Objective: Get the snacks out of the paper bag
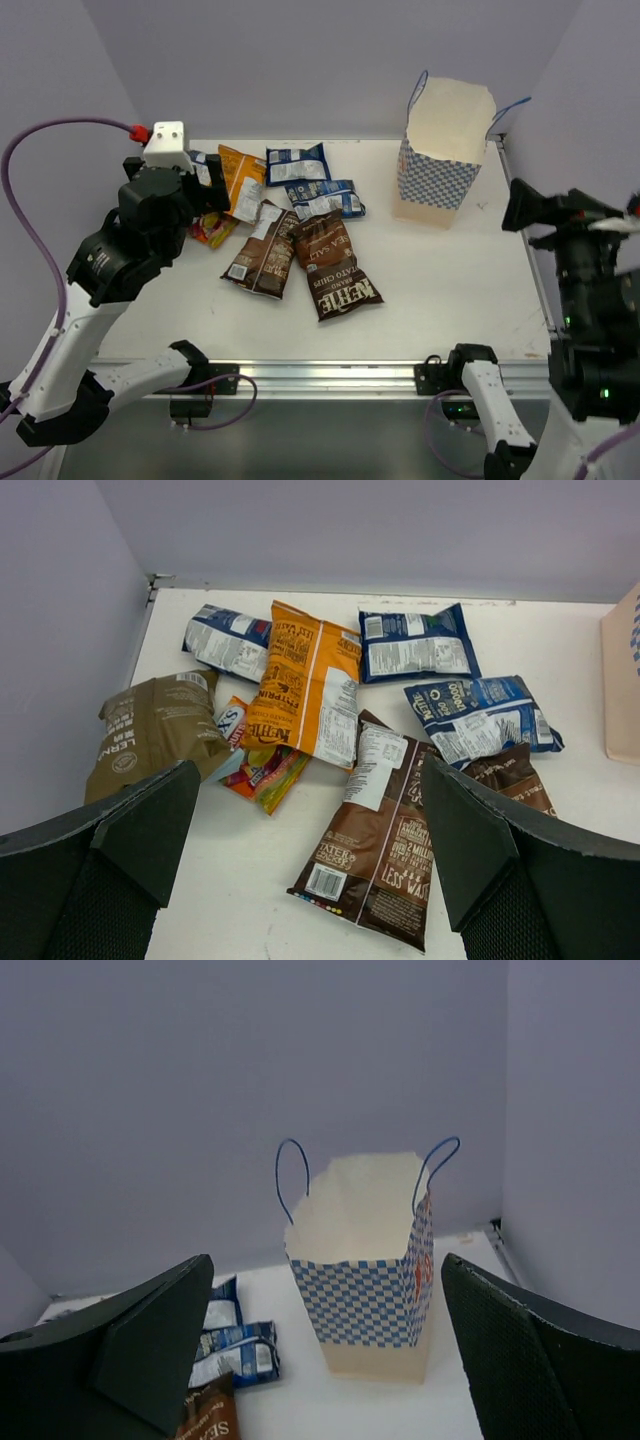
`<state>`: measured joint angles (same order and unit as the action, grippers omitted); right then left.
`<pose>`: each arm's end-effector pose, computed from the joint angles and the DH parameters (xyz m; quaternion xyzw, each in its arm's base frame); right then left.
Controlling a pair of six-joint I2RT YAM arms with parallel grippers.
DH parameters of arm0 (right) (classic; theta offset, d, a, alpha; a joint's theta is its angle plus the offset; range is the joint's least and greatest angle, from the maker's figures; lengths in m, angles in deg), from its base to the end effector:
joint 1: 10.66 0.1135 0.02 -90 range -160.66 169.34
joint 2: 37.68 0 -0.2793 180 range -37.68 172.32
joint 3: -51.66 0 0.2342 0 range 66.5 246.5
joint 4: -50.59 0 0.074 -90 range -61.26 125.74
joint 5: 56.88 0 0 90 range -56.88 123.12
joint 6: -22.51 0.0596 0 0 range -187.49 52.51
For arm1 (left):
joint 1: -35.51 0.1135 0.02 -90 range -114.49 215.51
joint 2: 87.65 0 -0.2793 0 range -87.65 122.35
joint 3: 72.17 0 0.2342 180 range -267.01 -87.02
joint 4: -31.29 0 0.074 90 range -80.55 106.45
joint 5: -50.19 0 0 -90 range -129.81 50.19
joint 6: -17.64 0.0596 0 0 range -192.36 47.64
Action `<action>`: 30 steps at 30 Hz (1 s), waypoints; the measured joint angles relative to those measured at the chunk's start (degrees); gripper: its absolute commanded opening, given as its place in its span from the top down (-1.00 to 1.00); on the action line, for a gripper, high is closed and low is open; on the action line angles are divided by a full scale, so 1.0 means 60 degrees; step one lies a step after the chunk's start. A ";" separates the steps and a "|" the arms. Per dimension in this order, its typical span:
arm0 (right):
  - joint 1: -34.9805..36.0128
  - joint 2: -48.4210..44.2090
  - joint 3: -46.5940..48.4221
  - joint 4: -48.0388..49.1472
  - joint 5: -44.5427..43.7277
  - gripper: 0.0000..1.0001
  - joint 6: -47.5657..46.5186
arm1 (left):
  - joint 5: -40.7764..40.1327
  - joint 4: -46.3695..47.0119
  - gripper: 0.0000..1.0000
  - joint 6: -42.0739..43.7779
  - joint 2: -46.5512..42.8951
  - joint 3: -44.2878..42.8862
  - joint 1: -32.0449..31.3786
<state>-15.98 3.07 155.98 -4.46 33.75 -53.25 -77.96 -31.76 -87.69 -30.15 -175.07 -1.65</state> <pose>0.0446 -0.0035 0.5253 0.1068 0.6438 0.0625 0.7551 0.1414 -0.0610 0.4792 -0.0450 0.7856 -0.0101 0.6170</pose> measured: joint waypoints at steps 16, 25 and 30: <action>0.1923 -0.4146 -0.2980 0.2106 -0.0681 -0.98 -0.1122 | -0.0393 -0.0714 -1.00 0.0160 -0.2608 -0.0331 0.0004; 0.2433 -0.4761 -0.3479 0.2401 -0.1177 -0.98 -0.1716 | -0.0834 -0.0900 -1.00 0.0219 -0.3151 -0.0015 0.0004; 0.2444 -0.4758 -0.3625 0.2437 -0.1173 -0.98 -0.1741 | -0.1009 -0.0958 -1.00 0.0229 -0.3147 0.0047 0.0004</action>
<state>-1.32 -25.48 134.23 10.16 26.71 -63.69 -84.01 -37.51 -86.32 -49.04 -174.78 -1.63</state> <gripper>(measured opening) 0.990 0.996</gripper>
